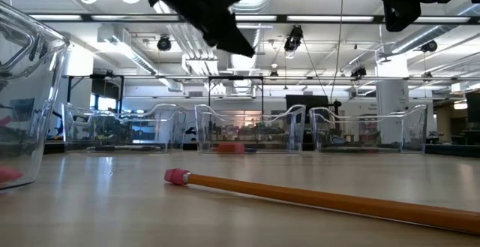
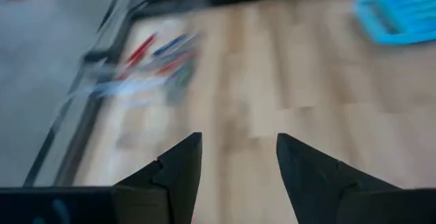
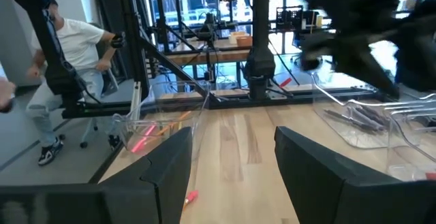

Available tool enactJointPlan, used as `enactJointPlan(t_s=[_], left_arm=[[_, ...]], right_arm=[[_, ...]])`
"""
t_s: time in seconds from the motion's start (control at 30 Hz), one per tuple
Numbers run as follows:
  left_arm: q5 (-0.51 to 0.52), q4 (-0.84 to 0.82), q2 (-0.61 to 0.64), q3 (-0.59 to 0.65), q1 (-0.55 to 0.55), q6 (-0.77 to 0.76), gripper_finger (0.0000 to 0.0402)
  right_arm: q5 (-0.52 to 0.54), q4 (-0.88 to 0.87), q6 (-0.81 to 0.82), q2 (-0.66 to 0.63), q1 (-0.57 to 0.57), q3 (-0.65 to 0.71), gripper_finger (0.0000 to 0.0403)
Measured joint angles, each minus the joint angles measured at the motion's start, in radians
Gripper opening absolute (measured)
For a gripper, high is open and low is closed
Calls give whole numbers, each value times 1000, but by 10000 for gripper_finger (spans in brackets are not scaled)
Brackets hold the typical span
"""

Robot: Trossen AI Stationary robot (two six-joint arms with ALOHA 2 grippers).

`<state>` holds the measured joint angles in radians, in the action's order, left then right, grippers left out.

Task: Sort crayons/erasers/pens/pencils in bins
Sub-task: Put the orange pencil into the bottom transparent bin

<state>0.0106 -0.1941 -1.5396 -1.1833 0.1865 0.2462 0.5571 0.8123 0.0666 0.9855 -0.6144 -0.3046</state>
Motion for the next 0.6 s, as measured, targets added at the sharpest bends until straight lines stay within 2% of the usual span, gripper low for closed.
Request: enactJointPlan(t_s=[0.27,0.6], left_arm=[[0,-17,25,17,-216,-2,176],[0,-43,-30,32,-490,-31,176]], right_arm=[[21,-1,1,0,0,0,199],[21,-1,5,0,0,0,199]])
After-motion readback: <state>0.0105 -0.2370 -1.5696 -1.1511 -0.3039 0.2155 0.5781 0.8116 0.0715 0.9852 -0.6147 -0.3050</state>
